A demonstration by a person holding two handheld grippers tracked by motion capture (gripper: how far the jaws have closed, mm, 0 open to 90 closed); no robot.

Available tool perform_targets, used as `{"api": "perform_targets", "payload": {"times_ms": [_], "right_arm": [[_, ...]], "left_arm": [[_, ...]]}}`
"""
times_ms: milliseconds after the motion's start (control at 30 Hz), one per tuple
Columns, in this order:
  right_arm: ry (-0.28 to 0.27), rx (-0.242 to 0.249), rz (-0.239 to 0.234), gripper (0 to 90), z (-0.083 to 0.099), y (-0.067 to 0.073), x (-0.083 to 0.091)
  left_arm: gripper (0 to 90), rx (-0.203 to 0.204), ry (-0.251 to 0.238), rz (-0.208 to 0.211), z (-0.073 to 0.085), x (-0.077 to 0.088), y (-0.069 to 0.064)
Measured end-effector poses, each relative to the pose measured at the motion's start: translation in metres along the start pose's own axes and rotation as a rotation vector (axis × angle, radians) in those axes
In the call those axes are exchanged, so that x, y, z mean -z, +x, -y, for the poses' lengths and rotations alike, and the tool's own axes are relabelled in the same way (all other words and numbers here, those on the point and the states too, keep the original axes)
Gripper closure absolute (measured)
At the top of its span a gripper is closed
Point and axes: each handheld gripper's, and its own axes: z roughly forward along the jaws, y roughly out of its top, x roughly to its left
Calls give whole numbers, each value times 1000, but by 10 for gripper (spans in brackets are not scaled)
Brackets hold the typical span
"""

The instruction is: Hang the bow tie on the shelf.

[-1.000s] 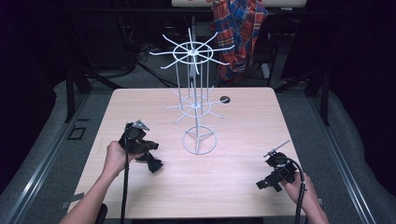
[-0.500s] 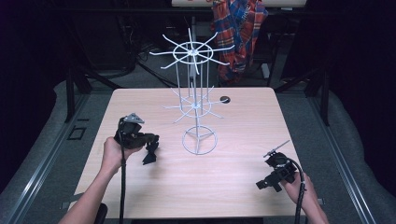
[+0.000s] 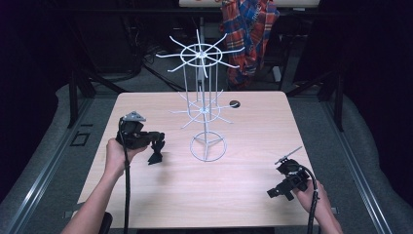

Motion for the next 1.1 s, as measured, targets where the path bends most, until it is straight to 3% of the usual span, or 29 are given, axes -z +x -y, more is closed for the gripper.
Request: {"api": "perform_targets", "payload": {"times_ms": [367,533,1100], "right_arm": [[0,-19,-5,154,1,1,0],[-6,-8,-1,154,0,1,-1],[-2,-26,-6,154,1,1,0]], "left_arm": [[866,19,-39,-9,-7,5,6],[866,42,-68,5,-11,7,9],[866,48,-112,-1,-30,4,12]]}}
